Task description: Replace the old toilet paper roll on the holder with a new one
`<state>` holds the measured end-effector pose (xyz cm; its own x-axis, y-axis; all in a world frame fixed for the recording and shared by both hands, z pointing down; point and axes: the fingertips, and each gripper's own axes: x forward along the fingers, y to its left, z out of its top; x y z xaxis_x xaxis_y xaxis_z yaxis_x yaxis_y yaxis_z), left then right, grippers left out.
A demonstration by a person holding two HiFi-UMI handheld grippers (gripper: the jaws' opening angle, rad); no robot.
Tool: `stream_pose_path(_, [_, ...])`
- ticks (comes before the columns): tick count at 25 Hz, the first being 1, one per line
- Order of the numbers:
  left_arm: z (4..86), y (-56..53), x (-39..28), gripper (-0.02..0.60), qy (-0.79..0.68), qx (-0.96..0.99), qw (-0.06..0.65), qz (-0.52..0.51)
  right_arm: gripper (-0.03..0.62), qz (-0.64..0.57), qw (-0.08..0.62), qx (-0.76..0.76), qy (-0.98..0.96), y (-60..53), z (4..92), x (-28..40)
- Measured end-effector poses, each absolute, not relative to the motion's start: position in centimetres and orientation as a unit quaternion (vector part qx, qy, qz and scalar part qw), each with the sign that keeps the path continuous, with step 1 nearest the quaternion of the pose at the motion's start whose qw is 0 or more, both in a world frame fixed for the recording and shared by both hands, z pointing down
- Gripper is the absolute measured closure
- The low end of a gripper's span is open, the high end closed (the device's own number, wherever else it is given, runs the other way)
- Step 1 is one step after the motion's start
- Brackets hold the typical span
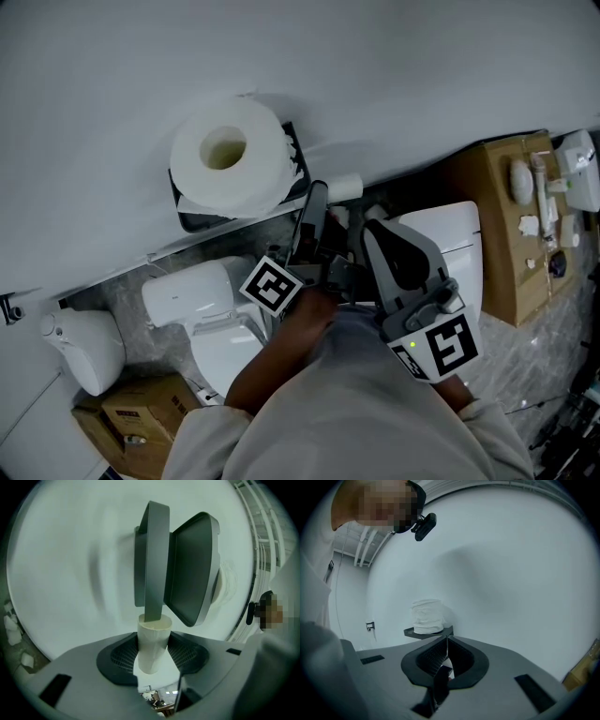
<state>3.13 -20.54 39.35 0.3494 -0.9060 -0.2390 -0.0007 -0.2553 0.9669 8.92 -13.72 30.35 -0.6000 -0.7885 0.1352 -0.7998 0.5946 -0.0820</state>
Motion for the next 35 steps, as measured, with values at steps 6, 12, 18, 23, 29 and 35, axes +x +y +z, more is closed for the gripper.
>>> stream_pose_path(6, [38.9,-20.7,5.4,0.380,-0.329,0.662,0.509,-0.440,0.576,0.064,0.044,0.469,-0.880,-13.5,30.0,10.8])
stream_pose_path(12, [39.1,-20.4,6.7,0.382,-0.330,0.677,0.508,-0.418,0.576,0.065,0.042,0.484,-0.872,-13.2,30.0,12.0])
stream_pose_path(18, [39.1,-19.5,6.3,0.383,-0.335,0.680,0.506,-0.412,0.576,0.066,0.040,0.480,-0.874,-12.6,29.9,11.5])
stream_pose_path(23, [38.6,-18.5,5.3,0.383,-0.339,0.687,0.494,-0.411,0.576,0.068,0.038,0.469,-0.880,-12.2,30.1,10.2])
stream_pose_path(29, [38.5,-17.1,3.2,0.383,-0.356,0.694,0.476,-0.406,0.576,0.070,0.037,0.450,-0.889,-11.7,30.3,8.4])
stream_pose_path(35, [39.1,-15.9,-0.1,0.385,-0.403,0.698,0.451,-0.383,0.576,0.070,0.036,0.429,-0.900,-11.3,30.3,6.3])
